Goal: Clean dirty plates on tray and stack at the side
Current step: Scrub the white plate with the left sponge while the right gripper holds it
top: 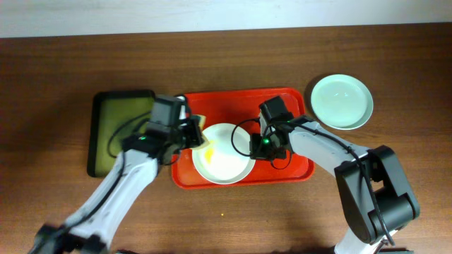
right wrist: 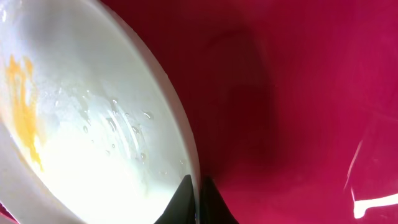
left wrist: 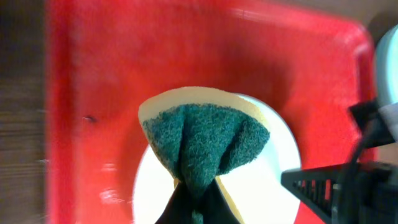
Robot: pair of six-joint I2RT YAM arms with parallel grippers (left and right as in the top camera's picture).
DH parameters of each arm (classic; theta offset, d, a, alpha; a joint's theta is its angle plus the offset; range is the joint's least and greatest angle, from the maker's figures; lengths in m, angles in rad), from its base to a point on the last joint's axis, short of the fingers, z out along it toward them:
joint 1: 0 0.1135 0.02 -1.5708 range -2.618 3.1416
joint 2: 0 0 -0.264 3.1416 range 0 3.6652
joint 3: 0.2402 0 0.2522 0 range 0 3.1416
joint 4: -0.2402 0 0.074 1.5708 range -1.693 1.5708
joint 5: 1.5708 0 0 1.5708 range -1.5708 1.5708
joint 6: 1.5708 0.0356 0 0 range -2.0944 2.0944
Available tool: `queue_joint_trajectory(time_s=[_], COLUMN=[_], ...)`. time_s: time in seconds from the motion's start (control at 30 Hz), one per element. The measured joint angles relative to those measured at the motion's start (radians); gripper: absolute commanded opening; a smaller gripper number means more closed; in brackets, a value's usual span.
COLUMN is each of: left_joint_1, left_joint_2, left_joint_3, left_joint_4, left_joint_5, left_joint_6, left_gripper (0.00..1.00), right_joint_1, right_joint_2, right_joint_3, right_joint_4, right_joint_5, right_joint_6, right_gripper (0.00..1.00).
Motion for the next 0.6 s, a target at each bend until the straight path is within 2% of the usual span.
queue_joint_trajectory(time_s=[0.23,0.37,0.6], left_joint_1=[-0.126,-0.162,-0.169], left_joint_2=[0.187,0.216,0.273], left_joint_3=[-0.002,-0.003,-0.003], left_joint_4=[0.087,0.138,0.14], left_joint_5=[0.003,0.003,-0.042], left_joint_6=[-0.007,-0.007,-0.008], left_gripper=[0.0,0.0,0.0], right_joint_1=[0.01,0.011,0.011], right_joint_2=[0.002,0.002,0.002], right_joint_3=[-0.003,-0.003,-0.003], right_joint_4=[0.028,0.029,0.029], right_joint_5=[0.003,0.008,0.008], right_joint_6=[0.016,0.017,0.021], right_gripper=[0.04,0.04,0.04])
